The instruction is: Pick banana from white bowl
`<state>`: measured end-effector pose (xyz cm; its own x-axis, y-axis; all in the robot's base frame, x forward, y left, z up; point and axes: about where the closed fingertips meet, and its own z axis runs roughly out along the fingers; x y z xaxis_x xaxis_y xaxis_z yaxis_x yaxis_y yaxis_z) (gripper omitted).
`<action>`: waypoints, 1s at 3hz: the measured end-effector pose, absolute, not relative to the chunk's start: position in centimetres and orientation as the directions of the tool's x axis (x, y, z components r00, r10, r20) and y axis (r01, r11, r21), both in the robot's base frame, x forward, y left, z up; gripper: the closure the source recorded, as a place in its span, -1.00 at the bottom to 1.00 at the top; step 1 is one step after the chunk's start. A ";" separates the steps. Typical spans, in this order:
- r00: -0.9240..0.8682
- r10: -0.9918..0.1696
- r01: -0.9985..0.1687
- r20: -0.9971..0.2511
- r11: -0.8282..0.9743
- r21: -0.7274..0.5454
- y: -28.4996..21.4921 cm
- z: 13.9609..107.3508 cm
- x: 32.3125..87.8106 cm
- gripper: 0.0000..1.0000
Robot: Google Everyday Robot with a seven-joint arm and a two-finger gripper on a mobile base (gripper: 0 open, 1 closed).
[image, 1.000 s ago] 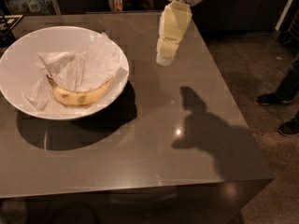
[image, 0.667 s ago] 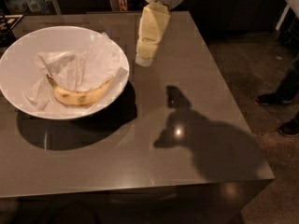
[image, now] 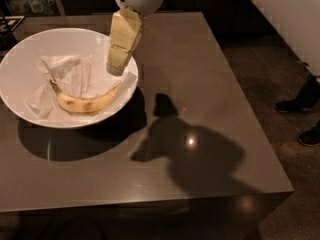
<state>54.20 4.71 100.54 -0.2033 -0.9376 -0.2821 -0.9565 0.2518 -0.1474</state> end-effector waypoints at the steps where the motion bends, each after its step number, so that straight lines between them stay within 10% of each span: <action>1: -0.206 -0.942 -0.960 -0.266 0.248 -0.132 6.2 99.3 53.3 -1.00; 3: -0.088 -0.972 -0.967 -0.218 0.136 -0.217 10.0 97.7 52.9 -1.00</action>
Offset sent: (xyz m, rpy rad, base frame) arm -0.0211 0.0526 -0.0264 -0.1172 -0.0648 0.1170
